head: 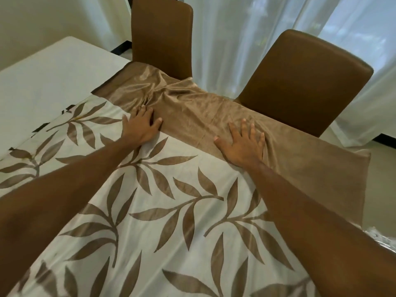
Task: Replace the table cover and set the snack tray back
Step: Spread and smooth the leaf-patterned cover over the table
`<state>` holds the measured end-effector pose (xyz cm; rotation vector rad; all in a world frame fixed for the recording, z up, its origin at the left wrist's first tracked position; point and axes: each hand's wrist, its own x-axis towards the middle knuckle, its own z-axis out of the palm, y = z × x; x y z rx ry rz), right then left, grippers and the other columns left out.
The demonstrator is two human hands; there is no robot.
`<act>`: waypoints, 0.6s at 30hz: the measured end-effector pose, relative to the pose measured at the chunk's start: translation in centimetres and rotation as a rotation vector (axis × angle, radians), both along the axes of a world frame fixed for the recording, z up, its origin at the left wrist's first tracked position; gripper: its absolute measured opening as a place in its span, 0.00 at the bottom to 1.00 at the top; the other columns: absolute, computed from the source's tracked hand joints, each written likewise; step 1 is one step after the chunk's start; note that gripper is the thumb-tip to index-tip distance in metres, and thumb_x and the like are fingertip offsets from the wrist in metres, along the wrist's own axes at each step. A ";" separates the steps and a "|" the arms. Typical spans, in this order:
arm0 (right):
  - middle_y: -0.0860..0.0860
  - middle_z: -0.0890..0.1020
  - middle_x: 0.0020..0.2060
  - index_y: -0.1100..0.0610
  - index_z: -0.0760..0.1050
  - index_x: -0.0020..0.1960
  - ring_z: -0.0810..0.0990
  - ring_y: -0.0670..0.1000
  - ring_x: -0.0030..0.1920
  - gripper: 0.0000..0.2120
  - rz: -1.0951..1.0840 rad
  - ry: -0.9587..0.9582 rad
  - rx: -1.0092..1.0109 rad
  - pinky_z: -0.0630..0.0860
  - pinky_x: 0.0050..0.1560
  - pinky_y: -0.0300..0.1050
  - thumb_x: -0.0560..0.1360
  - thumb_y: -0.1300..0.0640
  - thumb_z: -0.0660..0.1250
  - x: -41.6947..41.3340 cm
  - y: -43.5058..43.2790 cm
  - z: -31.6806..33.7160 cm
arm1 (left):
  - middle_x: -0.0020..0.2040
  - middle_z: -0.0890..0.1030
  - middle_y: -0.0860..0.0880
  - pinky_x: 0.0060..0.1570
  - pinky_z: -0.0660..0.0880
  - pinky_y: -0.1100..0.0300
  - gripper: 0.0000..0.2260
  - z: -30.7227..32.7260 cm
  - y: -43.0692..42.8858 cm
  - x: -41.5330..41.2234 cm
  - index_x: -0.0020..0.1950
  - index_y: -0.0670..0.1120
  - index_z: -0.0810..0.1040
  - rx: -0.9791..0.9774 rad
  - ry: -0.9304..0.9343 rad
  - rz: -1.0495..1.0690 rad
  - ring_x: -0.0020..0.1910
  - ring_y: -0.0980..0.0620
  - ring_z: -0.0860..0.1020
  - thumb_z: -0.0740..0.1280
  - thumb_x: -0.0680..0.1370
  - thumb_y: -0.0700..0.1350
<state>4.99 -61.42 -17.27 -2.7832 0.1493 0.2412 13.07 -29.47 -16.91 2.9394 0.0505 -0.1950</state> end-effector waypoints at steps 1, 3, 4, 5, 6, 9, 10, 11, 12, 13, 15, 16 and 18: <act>0.53 0.42 0.83 0.45 0.47 0.83 0.37 0.56 0.82 0.41 -0.001 0.034 0.041 0.34 0.78 0.63 0.77 0.25 0.47 0.3 -0.2 0.5 | 0.79 0.64 0.45 0.74 0.49 0.31 0.29 0.5 0.1 -0.6 0.75 0.50 0.66 -0.014 -0.024 -0.013 0.78 0.41 0.59 0.49 0.81 0.66; 0.55 0.47 0.83 0.47 0.49 0.83 0.42 0.58 0.82 0.40 -0.046 0.014 0.114 0.38 0.79 0.63 0.79 0.28 0.51 -0.1 -0.4 1.0 | 0.76 0.68 0.46 0.74 0.51 0.31 0.28 0.7 -0.1 -3.2 0.72 0.50 0.69 -0.016 -0.068 -0.084 0.77 0.41 0.62 0.49 0.81 0.65; 0.56 0.52 0.83 0.48 0.53 0.83 0.47 0.59 0.82 0.38 -0.058 -0.045 0.117 0.42 0.79 0.64 0.79 0.30 0.55 -1.1 -0.1 1.0 | 0.77 0.67 0.46 0.75 0.51 0.33 0.28 0.6 -0.3 -5.1 0.74 0.51 0.69 -0.025 -0.081 -0.104 0.78 0.42 0.60 0.50 0.81 0.65; 0.56 0.59 0.81 0.50 0.59 0.81 0.53 0.60 0.81 0.35 -0.045 -0.119 0.098 0.47 0.80 0.64 0.80 0.33 0.58 -2.7 0.5 1.0 | 0.78 0.65 0.46 0.76 0.51 0.35 0.29 0.5 -0.2 -7.3 0.76 0.51 0.67 -0.033 -0.088 -0.102 0.79 0.42 0.59 0.49 0.81 0.65; 0.56 0.64 0.79 0.51 0.64 0.78 0.58 0.60 0.79 0.32 -0.015 -0.189 0.079 0.51 0.79 0.65 0.80 0.36 0.59 -5.0 1.6 0.6 | 0.79 0.63 0.47 0.76 0.50 0.36 0.30 0.3 0.0 -9.8 0.77 0.51 0.65 -0.044 -0.089 -0.087 0.79 0.43 0.58 0.49 0.81 0.65; 0.54 0.68 0.77 0.49 0.71 0.74 0.65 0.58 0.77 0.26 0.092 -0.338 0.160 0.53 0.78 0.67 0.81 0.38 0.57 -13.5 6.7 -0.7 | 0.81 0.61 0.48 0.76 0.48 0.37 0.30 -0.8 2.2 -16.6 0.79 0.52 0.62 -0.039 -0.085 -0.057 0.80 0.45 0.56 0.49 0.81 0.65; 0.53 0.67 0.78 0.48 0.71 0.74 0.64 0.57 0.78 0.25 0.110 -0.348 0.190 0.51 0.79 0.67 0.81 0.38 0.57 -16.1 8.7 -1.0 | 0.80 0.61 0.48 0.76 0.48 0.37 0.31 -1.1 3.3 -18.5 0.79 0.52 0.62 -0.013 -0.091 -0.059 0.80 0.45 0.57 0.48 0.81 0.66; 0.52 0.66 0.78 0.47 0.71 0.74 0.62 0.56 0.79 0.25 0.143 -0.329 0.196 0.49 0.79 0.66 0.81 0.37 0.57 -18.2 10.5 -1.1 | 0.80 0.61 0.48 0.77 0.49 0.38 0.32 -1.3 4.4 -20.2 0.79 0.52 0.62 0.001 -0.100 -0.057 0.80 0.45 0.57 0.46 0.80 0.67; 0.52 0.65 0.79 0.47 0.70 0.74 0.60 0.56 0.80 0.26 0.190 -0.295 0.170 0.47 0.79 0.67 0.81 0.37 0.56 -20.2 12.4 -1.0 | 0.80 0.61 0.47 0.77 0.50 0.38 0.33 -1.3 5.5 -21.9 0.79 0.52 0.62 0.004 -0.102 -0.055 0.80 0.44 0.57 0.46 0.80 0.67; 0.53 0.64 0.80 0.47 0.70 0.75 0.58 0.56 0.80 0.27 0.231 -0.264 0.138 0.45 0.79 0.67 0.80 0.36 0.56 -22.0 14.2 -0.8 | 0.80 0.61 0.47 0.76 0.50 0.38 0.33 -1.2 6.6 -23.4 0.80 0.52 0.62 0.008 -0.093 -0.055 0.80 0.44 0.57 0.46 0.80 0.67; 0.54 0.63 0.80 0.47 0.69 0.75 0.57 0.58 0.81 0.28 0.274 -0.218 0.085 0.43 0.79 0.67 0.80 0.35 0.55 -24.2 16.6 -0.7 | 0.81 0.60 0.46 0.76 0.49 0.39 0.33 -1.0 8.2 -25.7 0.80 0.52 0.61 -0.001 -0.062 -0.029 0.80 0.44 0.56 0.46 0.79 0.67; 0.54 0.63 0.80 0.47 0.69 0.76 0.56 0.58 0.81 0.28 0.276 -0.196 0.065 0.43 0.79 0.67 0.80 0.35 0.55 -25.9 17.6 -0.6 | 0.81 0.59 0.46 0.76 0.48 0.39 0.33 -0.8 9.3 -27.7 0.80 0.52 0.61 -0.001 -0.049 -0.010 0.80 0.44 0.56 0.47 0.79 0.67; 0.54 0.63 0.80 0.47 0.68 0.76 0.56 0.57 0.81 0.28 0.236 -0.193 0.048 0.44 0.79 0.67 0.80 0.35 0.54 -27.8 18.2 -0.9 | 0.81 0.59 0.46 0.77 0.49 0.38 0.33 -0.8 10.7 -30.2 0.80 0.52 0.60 0.012 -0.033 0.012 0.80 0.45 0.55 0.47 0.79 0.67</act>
